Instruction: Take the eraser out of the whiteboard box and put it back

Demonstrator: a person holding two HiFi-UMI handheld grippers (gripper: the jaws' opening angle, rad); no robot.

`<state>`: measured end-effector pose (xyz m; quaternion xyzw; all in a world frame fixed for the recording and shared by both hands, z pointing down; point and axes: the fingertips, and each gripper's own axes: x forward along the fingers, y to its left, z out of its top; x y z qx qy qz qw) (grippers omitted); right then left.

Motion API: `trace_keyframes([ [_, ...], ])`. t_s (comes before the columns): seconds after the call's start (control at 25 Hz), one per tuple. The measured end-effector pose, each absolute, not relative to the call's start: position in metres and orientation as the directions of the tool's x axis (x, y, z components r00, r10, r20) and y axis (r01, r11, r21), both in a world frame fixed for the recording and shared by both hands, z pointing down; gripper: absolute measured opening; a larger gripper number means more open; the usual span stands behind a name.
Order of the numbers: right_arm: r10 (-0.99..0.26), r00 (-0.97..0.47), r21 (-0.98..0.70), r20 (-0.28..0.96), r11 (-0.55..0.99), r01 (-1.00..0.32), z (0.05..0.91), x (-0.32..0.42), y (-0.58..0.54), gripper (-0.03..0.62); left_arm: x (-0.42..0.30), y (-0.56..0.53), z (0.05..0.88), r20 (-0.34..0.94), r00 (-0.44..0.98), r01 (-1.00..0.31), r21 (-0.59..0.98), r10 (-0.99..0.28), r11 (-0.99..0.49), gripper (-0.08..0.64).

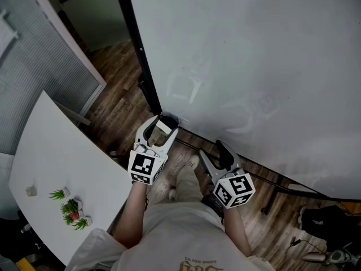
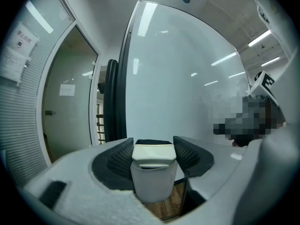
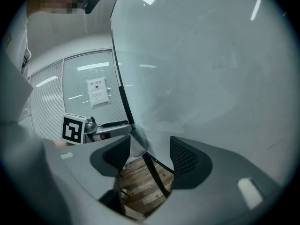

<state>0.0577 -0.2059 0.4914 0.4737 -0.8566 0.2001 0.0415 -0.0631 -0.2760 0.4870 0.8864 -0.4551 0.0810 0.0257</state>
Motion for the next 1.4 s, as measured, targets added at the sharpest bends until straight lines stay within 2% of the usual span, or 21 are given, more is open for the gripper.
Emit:
trace_keyframes([
  [0.84,-0.813,-0.527,-0.287,0.248,0.458,-0.841,0.485,0.056,-0.201,0.268,-0.068,-0.273,0.487,0.183,0.572,-0.813,-0.002,-0.799,-0.582,0.264],
  [1.4,-0.819,-0.529,-0.274,0.22,0.469,-0.84,0.473,0.056,-0.196,0.268,-0.069,-0.267,0.467,0.152,0.569,-0.817,-0.006,-0.808,-0.576,0.264],
])
